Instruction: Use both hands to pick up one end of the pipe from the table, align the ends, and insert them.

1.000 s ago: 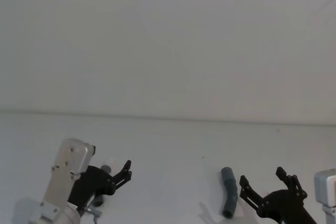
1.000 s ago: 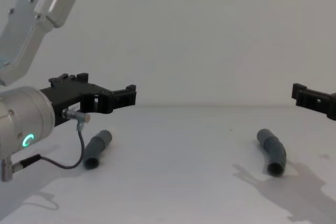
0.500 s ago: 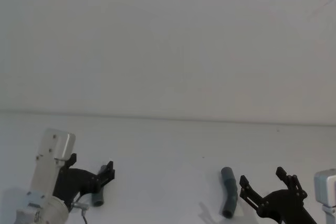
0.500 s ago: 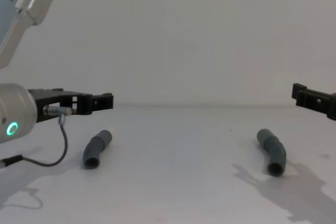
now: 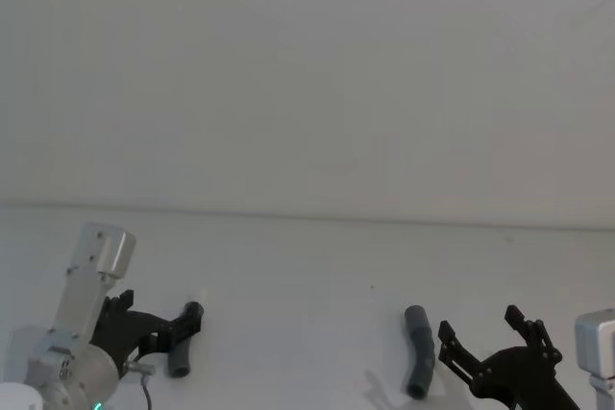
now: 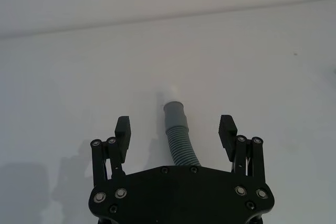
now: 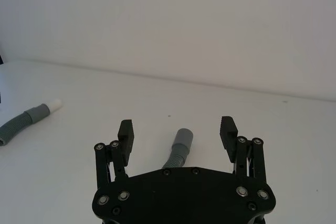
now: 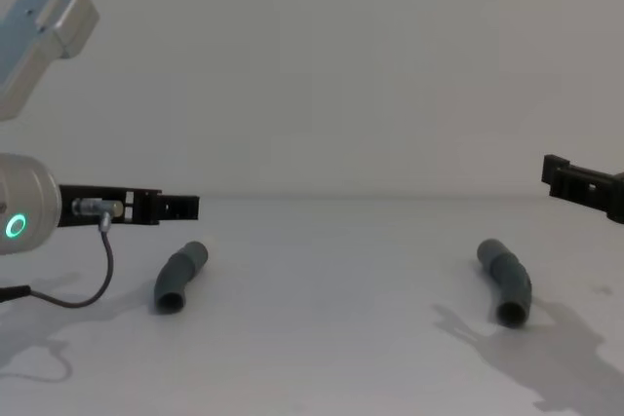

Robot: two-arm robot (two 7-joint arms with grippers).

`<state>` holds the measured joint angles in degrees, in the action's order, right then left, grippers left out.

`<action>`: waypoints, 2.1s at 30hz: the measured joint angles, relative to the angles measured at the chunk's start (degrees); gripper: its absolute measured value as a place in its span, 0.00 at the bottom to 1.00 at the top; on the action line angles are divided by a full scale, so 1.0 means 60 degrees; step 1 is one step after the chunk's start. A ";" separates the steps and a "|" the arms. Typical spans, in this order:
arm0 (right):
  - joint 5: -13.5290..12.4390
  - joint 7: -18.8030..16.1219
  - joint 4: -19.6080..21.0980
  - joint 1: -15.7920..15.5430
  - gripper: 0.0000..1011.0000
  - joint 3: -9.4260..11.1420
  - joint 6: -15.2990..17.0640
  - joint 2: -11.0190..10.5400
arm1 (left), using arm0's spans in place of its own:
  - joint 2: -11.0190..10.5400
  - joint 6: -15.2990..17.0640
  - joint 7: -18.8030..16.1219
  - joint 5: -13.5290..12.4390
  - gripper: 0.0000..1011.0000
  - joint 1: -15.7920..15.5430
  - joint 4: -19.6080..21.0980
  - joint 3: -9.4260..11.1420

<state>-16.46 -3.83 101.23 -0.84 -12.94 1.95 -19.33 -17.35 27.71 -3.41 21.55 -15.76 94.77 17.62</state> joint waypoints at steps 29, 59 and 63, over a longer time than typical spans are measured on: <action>0.0000 0.0000 0.0000 0.0000 0.99 0.0000 0.0000 0.0000 | 0.0377 0.1011 0.0541 0.0000 0.99 -0.1181 -0.1597 0.0232; 0.0000 0.0000 0.0000 0.0000 0.99 0.0000 0.0000 0.0000 | 0.0891 0.1088 0.0601 -0.0291 0.99 -0.1742 -0.2686 0.0306; 0.0000 0.0000 0.0000 0.0000 0.99 0.0000 0.0000 0.0000 | 0.0947 0.1138 0.0582 -0.0329 0.99 -0.1790 -0.2797 0.0297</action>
<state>-16.46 -3.82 101.23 -0.84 -12.94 1.95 -19.33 -11.67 34.54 0.09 19.57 -26.50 77.99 19.41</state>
